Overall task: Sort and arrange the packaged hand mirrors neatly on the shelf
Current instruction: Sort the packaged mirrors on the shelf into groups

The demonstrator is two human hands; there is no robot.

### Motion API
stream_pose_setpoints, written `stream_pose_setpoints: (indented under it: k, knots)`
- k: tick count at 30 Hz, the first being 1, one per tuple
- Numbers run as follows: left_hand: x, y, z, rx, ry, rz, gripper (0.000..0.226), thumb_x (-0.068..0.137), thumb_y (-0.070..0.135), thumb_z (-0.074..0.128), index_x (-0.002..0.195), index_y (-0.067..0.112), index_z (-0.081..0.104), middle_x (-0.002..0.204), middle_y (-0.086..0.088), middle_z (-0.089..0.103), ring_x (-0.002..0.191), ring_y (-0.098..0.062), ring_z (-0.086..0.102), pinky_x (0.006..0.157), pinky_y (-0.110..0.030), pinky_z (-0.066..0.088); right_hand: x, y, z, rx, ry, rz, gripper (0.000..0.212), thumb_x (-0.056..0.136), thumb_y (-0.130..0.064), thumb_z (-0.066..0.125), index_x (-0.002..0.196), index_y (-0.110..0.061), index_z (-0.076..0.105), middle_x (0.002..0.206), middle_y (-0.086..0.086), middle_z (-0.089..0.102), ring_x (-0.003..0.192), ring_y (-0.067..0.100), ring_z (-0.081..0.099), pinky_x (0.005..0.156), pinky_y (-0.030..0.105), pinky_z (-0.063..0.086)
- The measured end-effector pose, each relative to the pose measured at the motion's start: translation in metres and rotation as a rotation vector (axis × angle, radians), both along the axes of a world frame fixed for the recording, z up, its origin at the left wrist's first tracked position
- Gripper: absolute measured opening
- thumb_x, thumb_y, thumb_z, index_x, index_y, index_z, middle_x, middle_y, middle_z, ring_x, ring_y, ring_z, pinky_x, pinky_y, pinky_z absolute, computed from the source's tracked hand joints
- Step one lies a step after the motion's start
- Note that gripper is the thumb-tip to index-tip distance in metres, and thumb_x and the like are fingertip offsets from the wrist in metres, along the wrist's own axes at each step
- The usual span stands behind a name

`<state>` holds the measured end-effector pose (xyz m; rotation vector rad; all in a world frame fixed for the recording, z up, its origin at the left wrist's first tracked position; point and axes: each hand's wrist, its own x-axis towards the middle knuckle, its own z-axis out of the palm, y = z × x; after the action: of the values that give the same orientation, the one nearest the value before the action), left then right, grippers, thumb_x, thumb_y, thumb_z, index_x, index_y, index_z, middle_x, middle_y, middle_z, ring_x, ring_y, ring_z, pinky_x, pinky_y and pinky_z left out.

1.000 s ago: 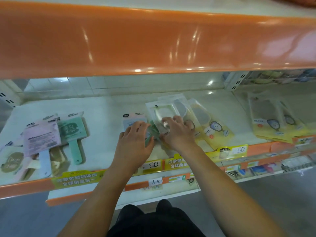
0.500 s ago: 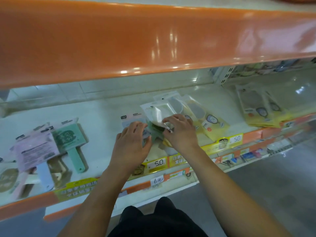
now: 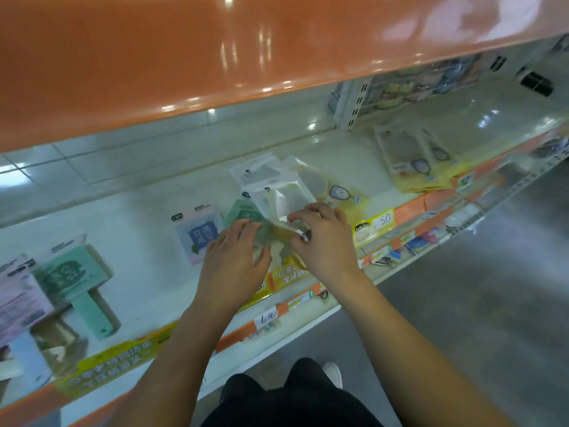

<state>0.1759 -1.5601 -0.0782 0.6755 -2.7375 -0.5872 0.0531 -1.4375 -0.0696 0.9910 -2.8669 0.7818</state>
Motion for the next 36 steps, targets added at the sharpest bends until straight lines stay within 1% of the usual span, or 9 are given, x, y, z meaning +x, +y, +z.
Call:
stream_pose_setpoints:
  k: [3,6,12,17,21,25,29,32,36]
  knots:
    - [-0.010,0.007,-0.001,-0.014,-0.005,-0.007,0.042,0.089,0.039,0.051,0.126,0.019,0.054,0.129,-0.003,0.053,0.114,-0.026,0.054,0.093,-0.044,0.045,-0.005,0.011,0.002,-0.020,-0.004,-0.011,0.033,0.075,-0.029,0.066,0.107,-0.034,0.069,0.122,-0.002,0.057,0.109,0.033,0.050,0.090,0.044,0.044]
    - [-0.025,0.019,0.000,-0.014,0.025,-0.019,0.044,0.086,0.041,0.046,0.124,0.020,0.054,0.124,-0.004,0.055,0.112,-0.027,0.055,0.088,-0.046,0.048,-0.016,0.026,0.005,-0.018,-0.027,-0.030,0.031,0.079,-0.029,0.067,0.108,-0.034,0.069,0.124,-0.004,0.055,0.109,0.032,0.048,0.092,0.041,0.042]
    - [-0.065,0.064,0.005,-0.053,0.047,-0.082,0.045,0.083,0.040,0.043,0.117,0.015,0.058,0.116,-0.008,0.059,0.101,-0.033,0.059,0.081,-0.047,0.051,-0.048,0.069,0.004,-0.062,-0.053,-0.069,0.032,0.077,-0.025,0.068,0.108,-0.031,0.069,0.123,-0.003,0.056,0.106,0.035,0.047,0.089,0.044,0.044]
    - [-0.096,0.101,0.010,-0.073,0.004,-0.076,0.043,0.084,0.039,0.045,0.118,0.016,0.057,0.121,-0.007,0.058,0.101,-0.033,0.060,0.080,-0.045,0.050,-0.080,0.105,-0.001,-0.089,-0.035,-0.077,0.031,0.077,-0.024,0.068,0.107,-0.031,0.069,0.121,-0.002,0.057,0.103,0.034,0.048,0.087,0.043,0.044]
    - [-0.121,0.127,0.013,-0.084,-0.009,-0.076,0.048,0.084,0.044,0.039,0.120,0.016,0.056,0.122,-0.006,0.057,0.106,-0.031,0.059,0.078,-0.046,0.051,-0.104,0.131,-0.003,-0.079,-0.047,-0.040,0.032,0.079,-0.028,0.067,0.111,-0.031,0.068,0.123,-0.004,0.054,0.105,0.031,0.046,0.089,0.043,0.043]
    - [-0.141,0.151,0.014,-0.112,0.002,-0.054,0.047,0.085,0.044,0.037,0.116,0.016,0.058,0.119,-0.005,0.057,0.103,-0.031,0.059,0.076,-0.044,0.051,-0.126,0.152,-0.004,-0.084,-0.051,-0.008,0.031,0.080,-0.031,0.067,0.111,-0.031,0.067,0.124,-0.003,0.054,0.107,0.032,0.047,0.088,0.044,0.044]
    - [-0.155,0.166,0.009,-0.124,-0.017,-0.021,0.046,0.086,0.044,0.038,0.119,0.017,0.057,0.120,-0.003,0.055,0.103,-0.028,0.059,0.076,-0.041,0.049,-0.142,0.167,-0.004,-0.072,-0.015,0.031,0.031,0.080,-0.036,0.067,0.111,-0.031,0.068,0.123,-0.002,0.054,0.106,0.031,0.048,0.089,0.045,0.043]
    - [-0.162,0.176,0.007,-0.123,-0.017,0.016,0.047,0.086,0.044,0.037,0.119,0.018,0.056,0.121,-0.002,0.055,0.105,-0.028,0.058,0.078,-0.042,0.049,-0.152,0.173,-0.006,-0.060,0.015,0.045,0.031,0.078,-0.034,0.069,0.109,-0.032,0.068,0.121,-0.003,0.055,0.104,0.032,0.050,0.089,0.045,0.044]
    - [-0.163,0.184,0.006,-0.138,-0.019,0.048,0.046,0.085,0.044,0.037,0.118,0.018,0.056,0.119,-0.002,0.056,0.102,-0.028,0.058,0.077,-0.041,0.048,-0.158,0.177,-0.010,-0.060,0.012,0.072,0.031,0.077,-0.031,0.068,0.109,-0.033,0.068,0.121,-0.003,0.055,0.104,0.032,0.052,0.090,0.046,0.043]
